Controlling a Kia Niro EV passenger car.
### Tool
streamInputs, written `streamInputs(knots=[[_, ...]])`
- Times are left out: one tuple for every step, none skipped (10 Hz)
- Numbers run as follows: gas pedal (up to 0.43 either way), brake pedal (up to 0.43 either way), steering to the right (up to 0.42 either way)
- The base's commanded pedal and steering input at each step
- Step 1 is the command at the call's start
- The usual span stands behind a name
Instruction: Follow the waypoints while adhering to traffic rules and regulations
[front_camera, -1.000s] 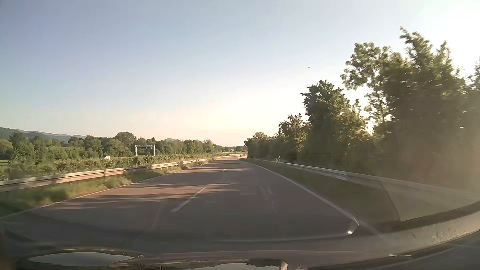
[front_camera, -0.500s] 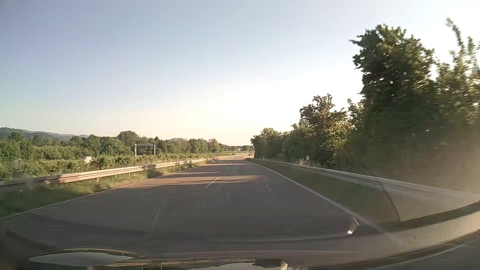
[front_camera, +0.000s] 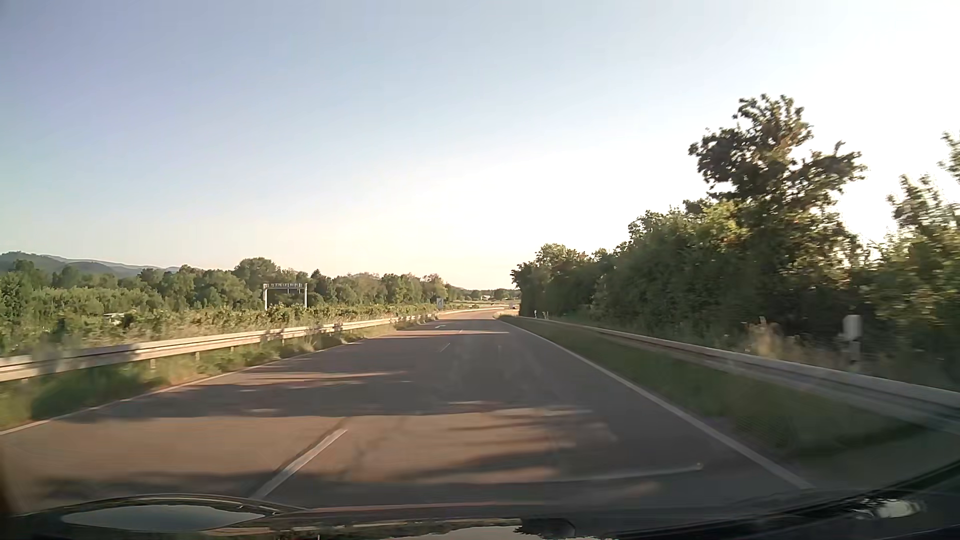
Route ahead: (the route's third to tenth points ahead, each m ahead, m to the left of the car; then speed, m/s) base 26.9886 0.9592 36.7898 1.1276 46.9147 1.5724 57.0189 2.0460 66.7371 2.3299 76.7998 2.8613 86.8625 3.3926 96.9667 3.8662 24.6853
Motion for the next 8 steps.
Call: streamInputs(knots=[[0.189,0.0,-0.008],[0.189,0.0,-0.008],[0.189,0.0,-0.008],[0.189,0.0,-0.008],[0.189,0.0,-0.007],[0.189,0.0,-0.007],[0.189,0.0,-0.007],[0.189,0.0,-0.006]])
